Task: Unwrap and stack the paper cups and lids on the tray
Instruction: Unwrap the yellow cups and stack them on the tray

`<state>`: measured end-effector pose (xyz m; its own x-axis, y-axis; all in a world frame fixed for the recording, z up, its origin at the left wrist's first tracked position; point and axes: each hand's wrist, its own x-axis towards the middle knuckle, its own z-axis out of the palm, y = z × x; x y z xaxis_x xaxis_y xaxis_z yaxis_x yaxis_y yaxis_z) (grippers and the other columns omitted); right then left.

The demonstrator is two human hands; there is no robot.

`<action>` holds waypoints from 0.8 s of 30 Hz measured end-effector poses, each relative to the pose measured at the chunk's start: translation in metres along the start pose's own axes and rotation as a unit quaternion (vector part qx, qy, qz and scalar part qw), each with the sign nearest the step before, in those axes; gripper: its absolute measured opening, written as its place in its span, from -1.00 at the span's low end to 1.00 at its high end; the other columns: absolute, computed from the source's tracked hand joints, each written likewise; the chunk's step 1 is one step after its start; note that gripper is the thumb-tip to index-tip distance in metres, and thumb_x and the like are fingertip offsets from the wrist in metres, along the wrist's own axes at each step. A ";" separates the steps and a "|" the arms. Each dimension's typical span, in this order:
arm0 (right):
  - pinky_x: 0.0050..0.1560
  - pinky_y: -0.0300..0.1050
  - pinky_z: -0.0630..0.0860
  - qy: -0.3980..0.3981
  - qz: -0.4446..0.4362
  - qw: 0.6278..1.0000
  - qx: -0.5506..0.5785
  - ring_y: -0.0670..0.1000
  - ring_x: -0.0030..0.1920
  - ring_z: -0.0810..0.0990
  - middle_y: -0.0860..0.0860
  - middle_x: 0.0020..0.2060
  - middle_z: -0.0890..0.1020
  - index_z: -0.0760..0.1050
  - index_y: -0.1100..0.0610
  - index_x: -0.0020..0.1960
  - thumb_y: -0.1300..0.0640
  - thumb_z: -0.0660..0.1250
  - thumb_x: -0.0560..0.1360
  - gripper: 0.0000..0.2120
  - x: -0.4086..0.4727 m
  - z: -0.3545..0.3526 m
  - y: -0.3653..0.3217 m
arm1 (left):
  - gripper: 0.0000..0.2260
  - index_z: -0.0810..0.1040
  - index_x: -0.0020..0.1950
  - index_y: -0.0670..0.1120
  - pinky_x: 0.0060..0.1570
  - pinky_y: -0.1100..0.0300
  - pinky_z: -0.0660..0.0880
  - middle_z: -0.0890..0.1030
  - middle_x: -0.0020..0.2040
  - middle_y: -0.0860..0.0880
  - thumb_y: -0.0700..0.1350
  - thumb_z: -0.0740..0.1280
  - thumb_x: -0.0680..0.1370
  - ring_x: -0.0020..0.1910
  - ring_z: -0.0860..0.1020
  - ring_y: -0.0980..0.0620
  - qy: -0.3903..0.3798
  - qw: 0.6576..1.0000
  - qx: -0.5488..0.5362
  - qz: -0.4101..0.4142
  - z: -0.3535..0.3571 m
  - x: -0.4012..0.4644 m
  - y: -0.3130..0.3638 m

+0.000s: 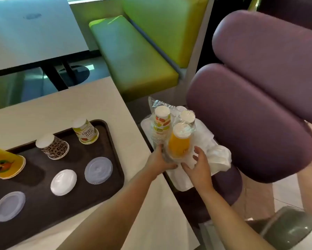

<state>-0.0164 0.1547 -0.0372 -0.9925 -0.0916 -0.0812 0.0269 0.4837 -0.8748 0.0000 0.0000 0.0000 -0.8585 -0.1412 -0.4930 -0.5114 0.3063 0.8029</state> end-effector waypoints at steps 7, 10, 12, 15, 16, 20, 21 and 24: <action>0.20 -0.10 0.47 -0.040 0.017 0.999 -0.010 0.03 0.26 0.49 0.04 0.29 0.49 0.22 0.12 0.44 0.18 0.55 0.31 -0.20 0.020 0.010 0.013 | -0.15 0.24 0.44 -0.03 0.19 0.03 0.50 0.49 0.25 -0.04 -0.26 0.57 0.24 0.26 0.46 -0.03 0.016 0.998 -0.054 -0.037 0.015 0.028 -0.001; 0.03 -0.34 0.40 -0.051 0.019 0.998 -0.013 0.04 0.19 0.53 0.05 0.21 0.55 0.23 0.13 0.43 0.22 0.53 0.32 -0.22 0.023 0.012 0.013 | -0.24 0.31 0.39 -0.05 0.10 0.10 0.53 0.53 0.16 -0.05 -0.31 0.52 0.26 0.17 0.50 -0.03 0.011 0.999 -0.011 -0.051 0.016 0.037 -0.003; -0.10 -0.51 0.32 -0.058 0.012 0.998 -0.017 0.03 0.14 0.54 0.03 0.17 0.56 0.25 0.14 0.42 0.23 0.52 0.33 -0.26 0.024 0.015 0.014 | -0.32 0.37 0.33 -0.07 0.02 0.13 0.54 0.55 0.08 -0.06 -0.37 0.49 0.27 0.11 0.52 -0.04 0.011 0.998 -0.005 -0.065 0.018 0.043 -0.005; -0.10 -0.47 0.35 -0.066 0.000 0.997 -0.031 0.07 0.09 0.58 0.07 0.11 0.59 0.29 0.18 0.36 0.27 0.48 0.36 -0.37 0.024 0.018 0.018 | -0.37 0.43 0.28 -0.11 0.03 0.10 0.53 0.56 0.03 -0.08 -0.44 0.45 0.27 0.11 0.53 -0.08 0.011 0.995 -0.038 -0.088 0.023 0.047 -0.008; -0.07 -0.40 0.37 -0.067 -0.001 0.997 -0.036 0.08 0.08 0.58 0.08 0.10 0.59 0.29 0.19 0.35 0.28 0.47 0.37 -0.38 0.024 0.018 0.018 | -0.36 0.43 0.30 -0.12 0.00 0.11 0.52 0.56 0.02 -0.07 -0.46 0.44 0.27 0.12 0.53 -0.11 0.005 0.994 -0.054 -0.092 0.025 0.049 -0.009; -0.10 -0.45 0.33 -0.062 -0.001 0.997 -0.035 0.03 0.04 0.58 0.07 0.07 0.60 0.32 0.20 0.31 0.29 0.48 0.36 -0.42 0.021 0.016 0.014 | -0.37 0.47 0.26 -0.10 0.02 0.06 0.54 0.57 -0.01 -0.08 -0.46 0.46 0.24 0.12 0.53 -0.14 -0.015 0.993 -0.065 -0.100 0.026 0.050 -0.007; -0.09 -0.45 0.33 -0.061 -0.001 0.998 -0.030 0.01 0.04 0.57 0.06 0.07 0.59 0.34 0.19 0.30 0.29 0.49 0.35 -0.42 0.020 0.016 0.012 | -0.38 0.49 0.24 -0.11 0.07 0.02 0.55 0.58 -0.02 -0.07 -0.46 0.47 0.23 0.11 0.54 -0.14 -0.020 0.993 -0.061 -0.096 0.025 0.049 -0.005; -0.07 -0.44 0.38 -0.057 -0.005 0.998 -0.010 -0.09 0.02 0.54 -0.04 0.04 0.58 0.37 0.14 0.26 0.28 0.50 0.34 -0.45 0.014 0.012 0.007 | -0.39 0.51 0.23 -0.11 0.12 -0.04 0.55 0.59 -0.01 -0.06 -0.44 0.50 0.22 0.10 0.55 -0.08 -0.031 0.996 -0.046 -0.074 0.019 0.042 -0.002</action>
<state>-0.0282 0.1463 -0.0507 -0.9725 -0.1950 -0.1275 0.0135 0.4995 -0.8662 -0.0345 0.0115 -0.0289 -0.7707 -0.1195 -0.6259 -0.6362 0.1988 0.7455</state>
